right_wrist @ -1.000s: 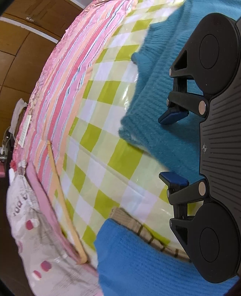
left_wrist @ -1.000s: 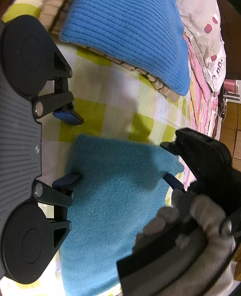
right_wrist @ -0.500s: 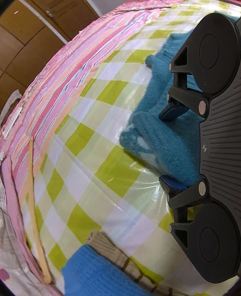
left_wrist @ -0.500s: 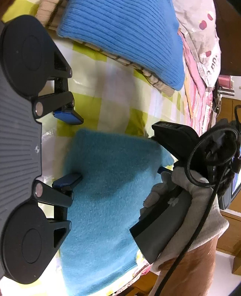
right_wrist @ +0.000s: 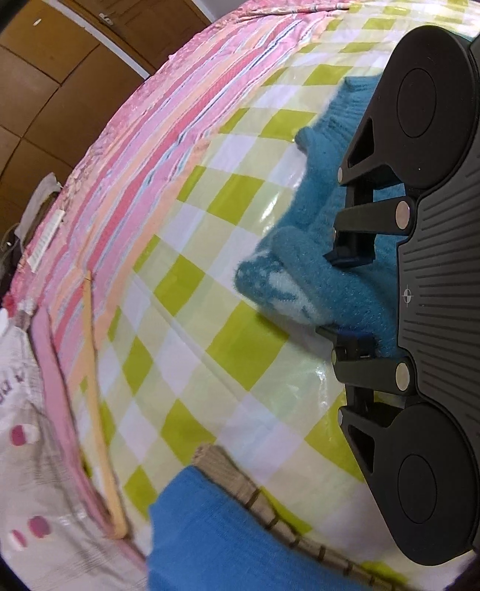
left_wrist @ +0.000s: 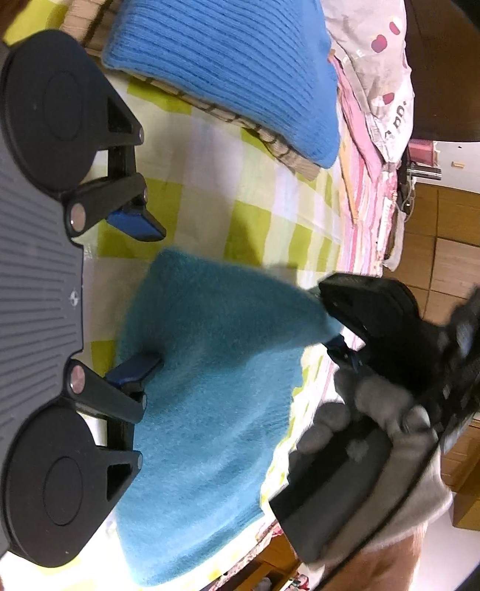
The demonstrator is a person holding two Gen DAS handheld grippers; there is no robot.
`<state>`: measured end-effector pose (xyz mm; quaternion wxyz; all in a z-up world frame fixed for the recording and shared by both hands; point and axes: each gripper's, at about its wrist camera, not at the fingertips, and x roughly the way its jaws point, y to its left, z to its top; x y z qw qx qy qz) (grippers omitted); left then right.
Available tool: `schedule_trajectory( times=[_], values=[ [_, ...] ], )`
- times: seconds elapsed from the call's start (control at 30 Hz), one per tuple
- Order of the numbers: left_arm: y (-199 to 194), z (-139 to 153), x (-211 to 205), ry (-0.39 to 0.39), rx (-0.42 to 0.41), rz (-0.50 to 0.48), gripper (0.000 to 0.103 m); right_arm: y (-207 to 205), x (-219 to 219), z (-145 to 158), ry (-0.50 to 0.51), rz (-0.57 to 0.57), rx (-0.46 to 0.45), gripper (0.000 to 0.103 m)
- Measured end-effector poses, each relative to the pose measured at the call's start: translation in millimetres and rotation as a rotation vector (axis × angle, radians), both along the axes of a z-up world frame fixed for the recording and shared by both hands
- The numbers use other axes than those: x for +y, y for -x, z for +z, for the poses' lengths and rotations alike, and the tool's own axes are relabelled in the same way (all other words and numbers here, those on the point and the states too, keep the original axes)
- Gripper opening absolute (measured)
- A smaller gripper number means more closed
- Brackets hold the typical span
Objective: Fold small clothes
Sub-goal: 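Grasp the teal sweater's other sleeve with the right gripper, then lift the held sleeve and fold it across the sweater body with the right gripper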
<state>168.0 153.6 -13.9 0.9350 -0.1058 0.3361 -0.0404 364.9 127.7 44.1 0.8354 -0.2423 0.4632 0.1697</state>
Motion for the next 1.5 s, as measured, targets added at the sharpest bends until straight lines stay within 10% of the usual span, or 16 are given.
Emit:
schedule_trajectory(
  times=[0.6,0.97,1.5],
  values=[
    [3.6,4.6,-33.9,-0.019,-0.089,0.057,0.087,19.6,-84.6,63.3,-0.219,-0.032,-0.006,0.022],
    [3.3,50.7,-85.8,-0.100,-0.179,-0.002,0.031,27.7,-148.4,92.4,-0.340,-0.077,-0.010,0.021],
    [-7.8,104.2,-214.4,-0.112,-0.272,-0.266,0.029,27.7,-310.4,124.5,-0.496,-0.231,-0.078,0.020]
  ],
)
